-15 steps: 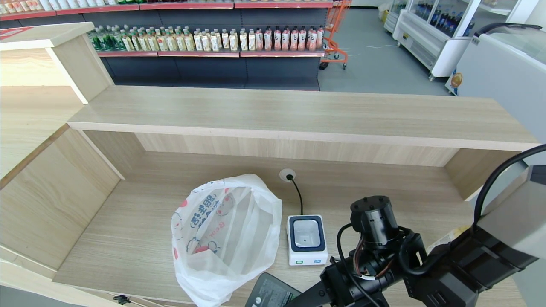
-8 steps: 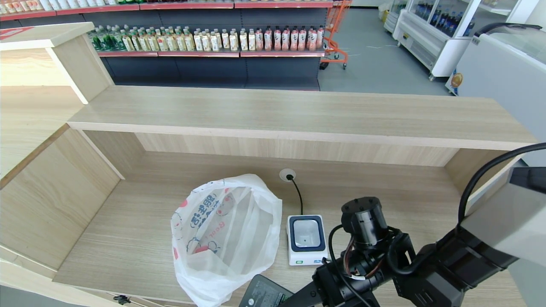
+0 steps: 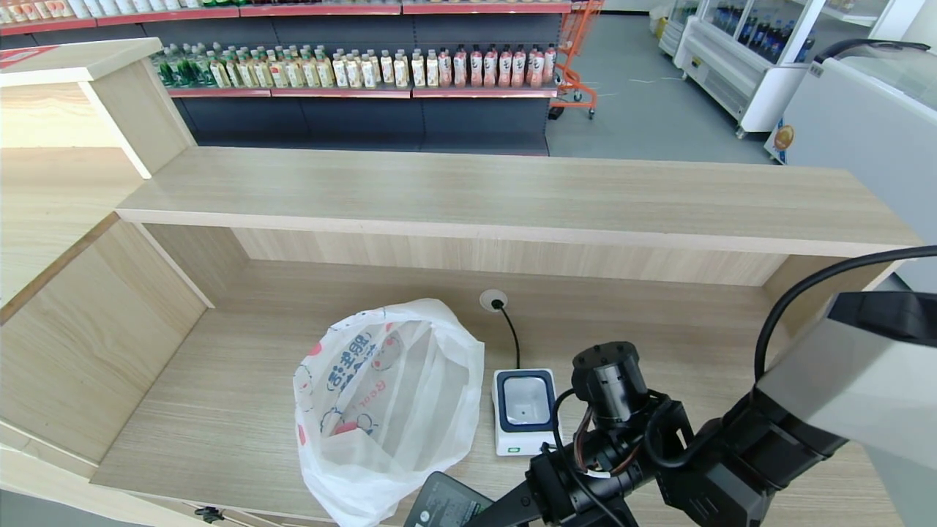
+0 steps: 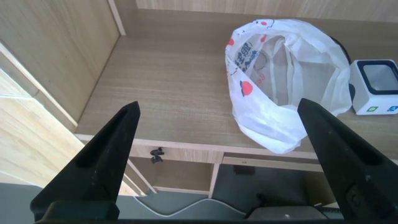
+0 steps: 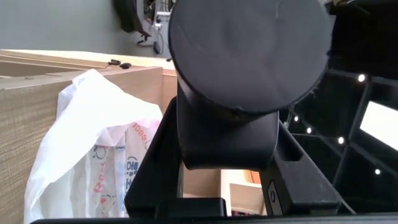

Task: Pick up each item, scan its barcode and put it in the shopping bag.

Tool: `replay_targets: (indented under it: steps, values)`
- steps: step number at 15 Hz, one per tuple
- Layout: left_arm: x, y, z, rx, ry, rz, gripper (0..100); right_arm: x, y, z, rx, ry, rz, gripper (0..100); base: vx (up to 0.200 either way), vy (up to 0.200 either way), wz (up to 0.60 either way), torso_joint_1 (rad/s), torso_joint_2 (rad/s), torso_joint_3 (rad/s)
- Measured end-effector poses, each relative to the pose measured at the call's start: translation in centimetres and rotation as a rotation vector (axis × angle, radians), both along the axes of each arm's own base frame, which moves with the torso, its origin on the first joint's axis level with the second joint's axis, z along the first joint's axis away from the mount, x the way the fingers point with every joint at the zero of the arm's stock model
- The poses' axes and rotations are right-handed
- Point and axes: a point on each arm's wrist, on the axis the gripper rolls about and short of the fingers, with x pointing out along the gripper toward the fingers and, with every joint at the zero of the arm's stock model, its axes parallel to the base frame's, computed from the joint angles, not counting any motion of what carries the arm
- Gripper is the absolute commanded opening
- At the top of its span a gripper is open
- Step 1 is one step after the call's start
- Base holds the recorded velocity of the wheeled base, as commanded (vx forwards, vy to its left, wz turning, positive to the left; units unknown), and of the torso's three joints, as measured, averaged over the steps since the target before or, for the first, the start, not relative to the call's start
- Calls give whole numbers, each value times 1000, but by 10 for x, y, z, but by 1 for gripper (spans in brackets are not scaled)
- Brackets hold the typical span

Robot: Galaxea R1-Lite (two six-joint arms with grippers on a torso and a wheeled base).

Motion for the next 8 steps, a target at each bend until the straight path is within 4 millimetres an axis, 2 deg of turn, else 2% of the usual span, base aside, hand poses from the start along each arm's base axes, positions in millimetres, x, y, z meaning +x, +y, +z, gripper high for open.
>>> replay_targets:
  steps: [8]
  values:
    - [0,0,0,0,0,0,100,5,4,-9,-16,32,-5,0,0,0,0,0,0,0]
